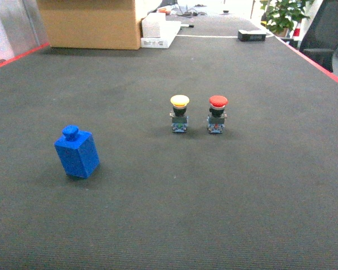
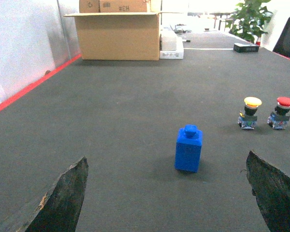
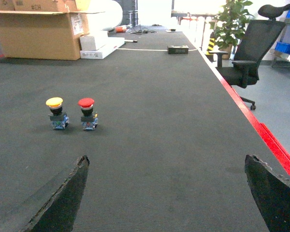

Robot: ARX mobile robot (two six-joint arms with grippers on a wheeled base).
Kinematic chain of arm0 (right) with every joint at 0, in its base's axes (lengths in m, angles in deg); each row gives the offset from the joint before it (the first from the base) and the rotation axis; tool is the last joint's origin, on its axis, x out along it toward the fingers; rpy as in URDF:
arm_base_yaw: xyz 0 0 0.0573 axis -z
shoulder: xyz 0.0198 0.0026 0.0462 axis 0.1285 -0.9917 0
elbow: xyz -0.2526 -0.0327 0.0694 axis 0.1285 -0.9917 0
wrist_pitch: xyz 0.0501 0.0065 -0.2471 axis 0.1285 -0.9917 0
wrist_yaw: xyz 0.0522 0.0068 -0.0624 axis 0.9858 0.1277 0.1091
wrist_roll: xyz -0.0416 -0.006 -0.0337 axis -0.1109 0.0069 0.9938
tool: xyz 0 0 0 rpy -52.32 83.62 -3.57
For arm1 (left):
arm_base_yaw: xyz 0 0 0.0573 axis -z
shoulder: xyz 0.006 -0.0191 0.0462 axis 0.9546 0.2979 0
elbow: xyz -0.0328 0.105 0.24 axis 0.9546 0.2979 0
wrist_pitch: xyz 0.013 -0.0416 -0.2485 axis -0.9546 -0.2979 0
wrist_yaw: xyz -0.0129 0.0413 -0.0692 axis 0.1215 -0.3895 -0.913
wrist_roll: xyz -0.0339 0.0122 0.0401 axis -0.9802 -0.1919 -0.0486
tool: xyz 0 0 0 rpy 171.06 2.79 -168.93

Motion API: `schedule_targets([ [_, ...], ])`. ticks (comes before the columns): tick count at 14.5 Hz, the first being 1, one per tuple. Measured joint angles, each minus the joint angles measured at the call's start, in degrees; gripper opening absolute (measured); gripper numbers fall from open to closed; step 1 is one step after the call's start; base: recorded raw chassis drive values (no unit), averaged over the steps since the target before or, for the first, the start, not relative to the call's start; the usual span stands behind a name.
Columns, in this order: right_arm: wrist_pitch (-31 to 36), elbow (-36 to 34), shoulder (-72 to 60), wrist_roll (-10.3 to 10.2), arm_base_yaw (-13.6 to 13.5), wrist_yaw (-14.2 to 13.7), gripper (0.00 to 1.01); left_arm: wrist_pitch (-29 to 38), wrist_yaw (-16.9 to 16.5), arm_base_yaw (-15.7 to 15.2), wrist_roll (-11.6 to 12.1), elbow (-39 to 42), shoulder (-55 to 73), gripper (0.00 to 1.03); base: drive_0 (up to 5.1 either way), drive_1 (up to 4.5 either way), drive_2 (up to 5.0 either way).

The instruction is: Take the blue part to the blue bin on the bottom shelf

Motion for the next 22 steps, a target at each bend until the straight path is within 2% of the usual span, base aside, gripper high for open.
schedule_targets([
  [9,0.0,0.0,0.0,0.0,0.0,0.0,0.98,0.0,0.0,0.0,0.0,0.0,0.0,0.98,0.0,0.00,0.0],
  [10,0.0,0.0,0.0,0.0,0.0,0.0,0.98,-5.7,5.7,2.1,-1.3,-1.6,1.6,0.98,0.0,0.00,0.0],
  [11,0.0,0.0,0.0,0.0,0.0,0.0,0.98,-10.8,15.5,6.7,-3.6,-4.3,7.6,0.98,0.0,0.00,0.0],
  [12,0.1,0.0,0.0,0.0,0.0,0.1,0.98,-9.3,21.1,6.9,-5.4,-4.5,12.3,0.98,0.0,0.00,0.0],
  [13,0.0,0.0,0.0,0.0,0.0,0.0,0.98,-6.9,23.5,6.7,-8.3,-4.6,16.1,0.98,0.0,0.00,0.0],
  [14,0.0,0.0,0.0,0.0,0.0,0.0,0.98,-0.7,22.9,10.2,-9.3,-4.7,22.4,0.98,0.0,0.00,0.0],
  [15,0.1,0.0,0.0,0.0,0.0,0.0,0.98,6.2,20.2,12.9,-9.3,-4.7,29.8,0.98,0.0,0.00,0.0],
  [16,0.0,0.0,0.0,0.0,0.0,0.0,0.98,15.5,17.2,13.9,-9.4,-4.9,39.6,0.98,0.0,0.00,0.0],
  [17,0.0,0.0,0.0,0.0,0.0,0.0,0.98,25.6,15.3,14.9,-9.2,-6.2,51.5,0.98,0.0,0.00,0.0],
  [19,0.0,0.0,0.0,0.0,0.0,0.0,0.98,40.4,13.3,16.6,-8.7,-11.6,69.4,0.98,0.0,0.00,0.0],
  [22,0.0,0.0,0.0,0.0,0.0,0.0,0.98,51.6,12.4,20.2,-6.8,-16.2,87.3,0.98,0.0,0.00,0.0],
])
